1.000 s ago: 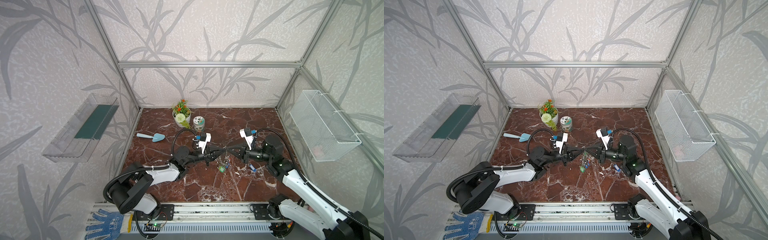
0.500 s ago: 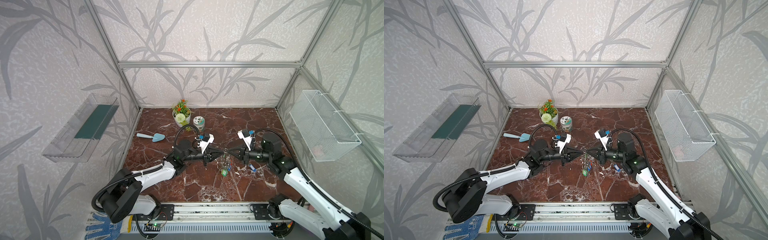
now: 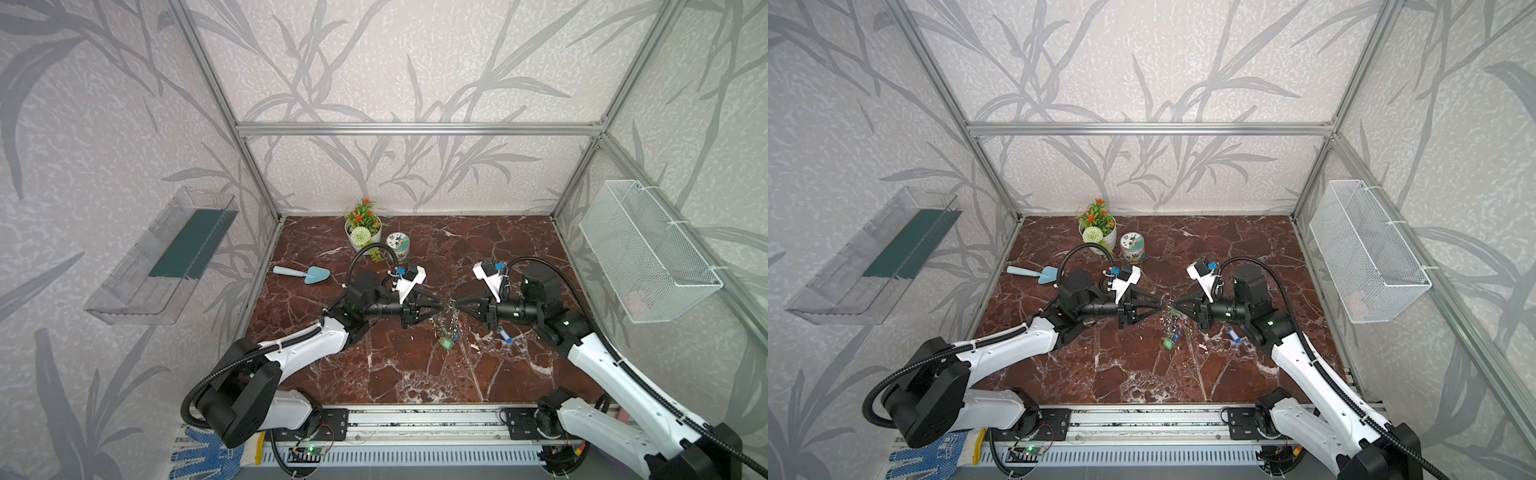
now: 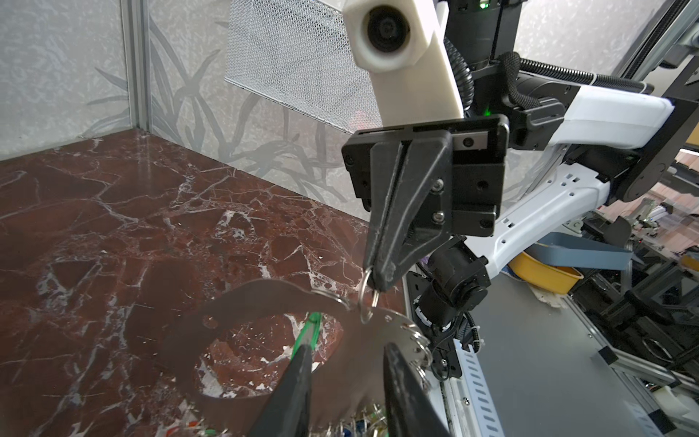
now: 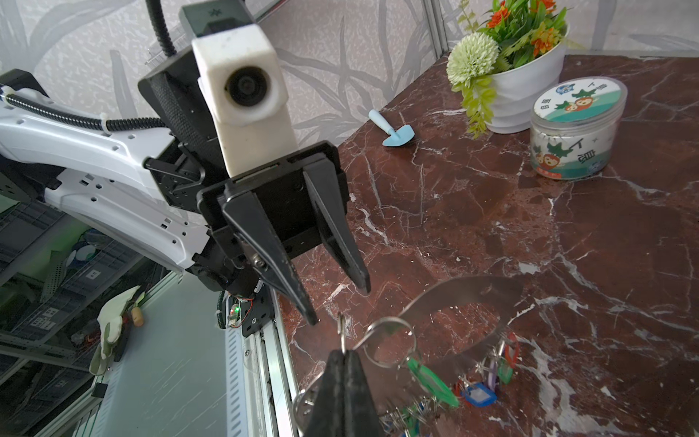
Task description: Put the keys on the keyring
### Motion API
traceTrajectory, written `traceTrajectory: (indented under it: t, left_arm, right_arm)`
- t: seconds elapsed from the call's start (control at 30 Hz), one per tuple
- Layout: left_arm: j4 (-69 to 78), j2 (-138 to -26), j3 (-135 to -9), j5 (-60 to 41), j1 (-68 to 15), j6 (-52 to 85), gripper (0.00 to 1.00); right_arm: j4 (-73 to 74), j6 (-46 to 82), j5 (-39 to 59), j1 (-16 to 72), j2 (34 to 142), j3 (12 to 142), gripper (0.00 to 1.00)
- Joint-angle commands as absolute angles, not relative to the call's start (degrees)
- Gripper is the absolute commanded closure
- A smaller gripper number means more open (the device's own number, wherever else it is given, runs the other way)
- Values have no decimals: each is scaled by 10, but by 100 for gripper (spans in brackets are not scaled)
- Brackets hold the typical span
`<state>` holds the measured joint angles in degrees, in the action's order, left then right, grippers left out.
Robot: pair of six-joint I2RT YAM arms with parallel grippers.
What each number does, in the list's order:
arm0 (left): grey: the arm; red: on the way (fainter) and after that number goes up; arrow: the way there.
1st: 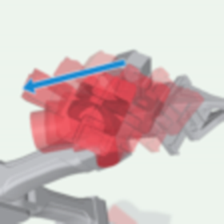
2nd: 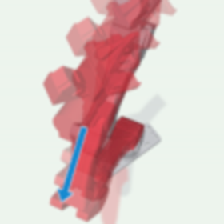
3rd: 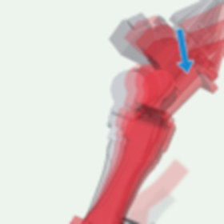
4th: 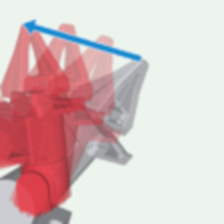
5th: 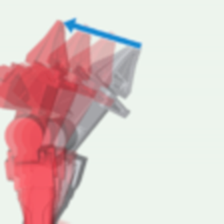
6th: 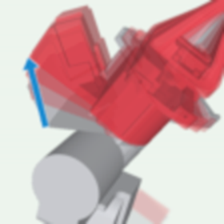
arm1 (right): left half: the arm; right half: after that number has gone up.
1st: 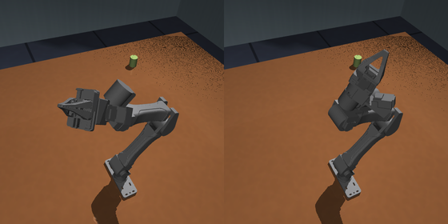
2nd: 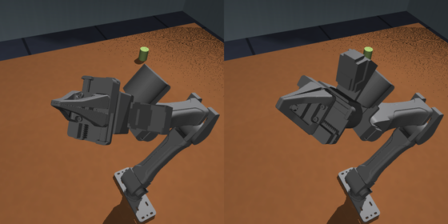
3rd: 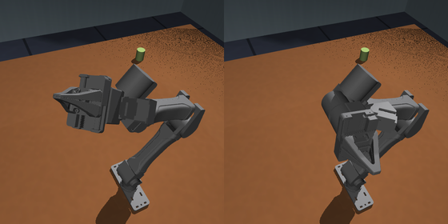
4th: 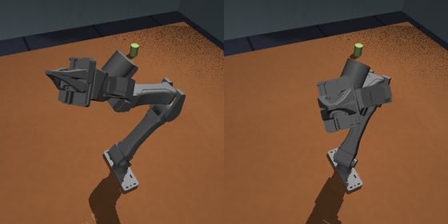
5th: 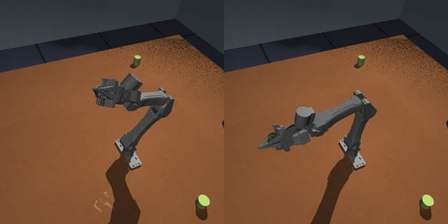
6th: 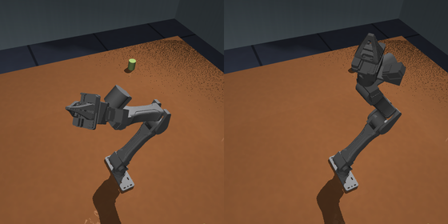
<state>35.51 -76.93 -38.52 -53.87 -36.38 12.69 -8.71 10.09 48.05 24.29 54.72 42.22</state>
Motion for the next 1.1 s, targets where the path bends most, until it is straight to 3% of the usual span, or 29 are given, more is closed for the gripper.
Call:
traceTrajectory:
  t: [0.0,0.43,1.07]
  left_arm:
    - [239,-748,-433,-578,-364,41,65]
    - [140,-766,-492,-602,-368,-10,62]
    - [95,-789,-530,-600,-379,-29,70]
  right_arm:
    - [-72,88,502,248,545,450,100]
    - [-74,82,512,259,553,451,100]
    - [-62,84,521,261,554,446,100]
